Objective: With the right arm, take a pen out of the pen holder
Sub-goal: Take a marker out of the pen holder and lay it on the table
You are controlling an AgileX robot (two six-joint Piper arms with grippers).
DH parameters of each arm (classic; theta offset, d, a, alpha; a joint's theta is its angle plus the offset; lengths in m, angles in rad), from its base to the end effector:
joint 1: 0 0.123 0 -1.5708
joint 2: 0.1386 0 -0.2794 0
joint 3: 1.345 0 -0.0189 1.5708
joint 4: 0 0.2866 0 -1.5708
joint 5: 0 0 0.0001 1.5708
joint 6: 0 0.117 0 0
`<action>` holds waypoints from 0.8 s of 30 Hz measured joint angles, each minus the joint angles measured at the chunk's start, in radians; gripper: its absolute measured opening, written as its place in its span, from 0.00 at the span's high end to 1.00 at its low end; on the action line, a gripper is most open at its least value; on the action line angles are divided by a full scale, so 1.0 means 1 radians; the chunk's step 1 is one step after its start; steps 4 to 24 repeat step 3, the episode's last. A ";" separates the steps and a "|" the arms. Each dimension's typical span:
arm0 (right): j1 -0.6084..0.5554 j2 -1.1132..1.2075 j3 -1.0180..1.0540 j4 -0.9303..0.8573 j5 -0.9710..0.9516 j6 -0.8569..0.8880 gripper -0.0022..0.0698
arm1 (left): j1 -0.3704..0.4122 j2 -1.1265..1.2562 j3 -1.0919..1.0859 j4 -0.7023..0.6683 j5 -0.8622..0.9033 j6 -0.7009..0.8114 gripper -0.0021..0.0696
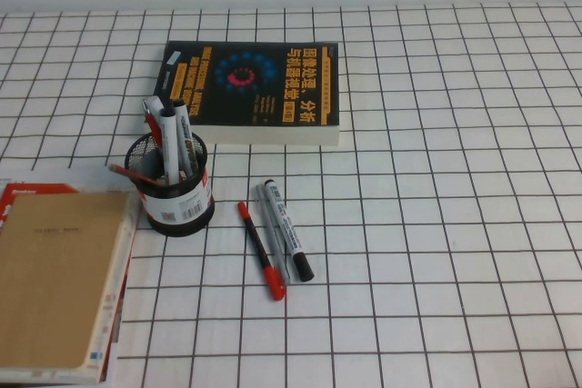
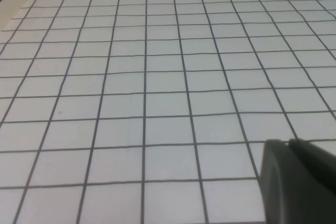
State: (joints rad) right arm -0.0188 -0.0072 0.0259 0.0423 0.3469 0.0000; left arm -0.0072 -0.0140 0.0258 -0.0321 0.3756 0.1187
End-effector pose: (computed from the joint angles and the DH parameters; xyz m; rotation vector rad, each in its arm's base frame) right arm 0.1201 -0.0006 0.1659 0.0441 1.8484 0.0279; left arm 0.1189 -0.0022 0.1635 0.0979 1.8685 0.0453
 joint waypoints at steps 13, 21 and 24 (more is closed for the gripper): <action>0.000 0.000 0.000 0.000 0.000 0.000 0.99 | 0.000 0.000 0.000 0.000 0.000 0.000 0.98; 0.000 0.000 0.000 0.000 0.000 0.000 0.99 | 0.000 0.000 0.000 0.000 0.000 0.000 0.98; 0.000 0.000 0.000 0.000 0.000 0.000 0.99 | 0.000 0.000 0.000 0.000 0.000 0.000 0.98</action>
